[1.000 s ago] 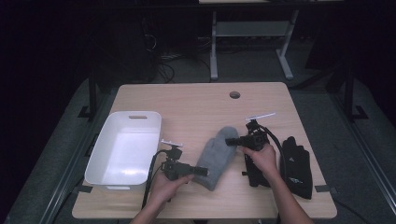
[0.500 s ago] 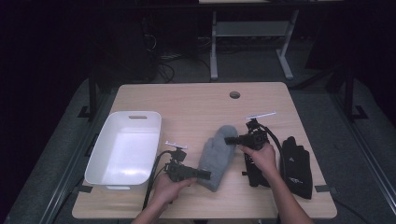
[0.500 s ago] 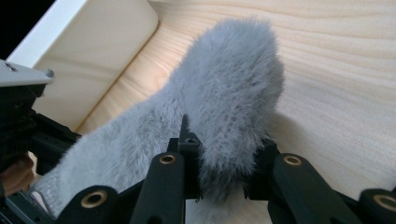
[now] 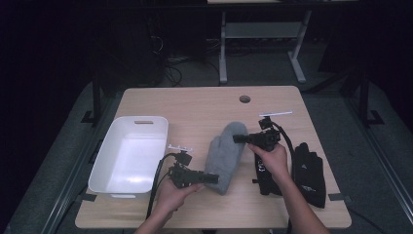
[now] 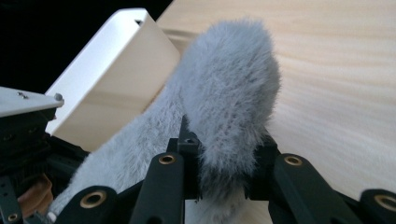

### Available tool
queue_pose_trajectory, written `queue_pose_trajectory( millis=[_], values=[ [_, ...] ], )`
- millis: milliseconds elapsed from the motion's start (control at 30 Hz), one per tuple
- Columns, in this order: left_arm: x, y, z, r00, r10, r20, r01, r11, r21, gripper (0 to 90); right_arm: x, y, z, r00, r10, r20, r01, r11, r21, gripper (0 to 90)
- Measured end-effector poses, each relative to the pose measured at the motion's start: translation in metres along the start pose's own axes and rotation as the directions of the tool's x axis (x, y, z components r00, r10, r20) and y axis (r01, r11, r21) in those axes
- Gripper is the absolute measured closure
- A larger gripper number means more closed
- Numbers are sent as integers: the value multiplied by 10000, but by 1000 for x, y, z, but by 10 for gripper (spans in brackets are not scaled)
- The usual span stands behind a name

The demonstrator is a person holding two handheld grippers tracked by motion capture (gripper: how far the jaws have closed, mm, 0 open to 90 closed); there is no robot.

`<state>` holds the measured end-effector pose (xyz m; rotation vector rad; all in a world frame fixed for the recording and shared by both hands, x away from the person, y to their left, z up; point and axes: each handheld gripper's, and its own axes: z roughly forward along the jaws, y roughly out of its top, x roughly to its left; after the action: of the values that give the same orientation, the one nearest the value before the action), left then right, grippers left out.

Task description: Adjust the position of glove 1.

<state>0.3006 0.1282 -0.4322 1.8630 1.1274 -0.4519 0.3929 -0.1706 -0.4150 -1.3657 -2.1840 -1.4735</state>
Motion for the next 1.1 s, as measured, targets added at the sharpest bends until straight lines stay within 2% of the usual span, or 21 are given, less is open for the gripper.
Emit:
queue_pose_trajectory(
  millis=[167, 400, 700, 900, 933, 1100],
  values=[
    [-7, 5, -9, 9995, 315, -79, -316, 9994, -109, 448, 8, 7, -6, 9999, 56, -95, -58, 9997, -240, 721],
    [-14, 9, -19, 9986, 524, -121, -528, 9980, -334, 449, 18, 17, -10, 9994, 184, -286, -198, 9986, -495, 717],
    [-15, 15, -33, 9977, 642, -204, -651, 9968, -465, 449, 29, 29, -9, 9991, 156, -394, -182, 9977, -647, 713],
    [-16, 17, -44, 9980, 590, -221, -606, 9952, -774, 449, 35, 38, -5, 9982, 138, -585, -180, 9973, -714, 709],
    [-16, 17, -45, 9981, 578, -218, -594, 9949, -819, 449, 37, 40, -5, 9971, 274, -708, -325, 9968, -726, 708],
    [-17, 20, -56, 9970, 726, -270, -748, 9927, -945, 448, 44, 49, -2, 9966, 221, -791, -278, 9970, -725, 704]
  ],
)
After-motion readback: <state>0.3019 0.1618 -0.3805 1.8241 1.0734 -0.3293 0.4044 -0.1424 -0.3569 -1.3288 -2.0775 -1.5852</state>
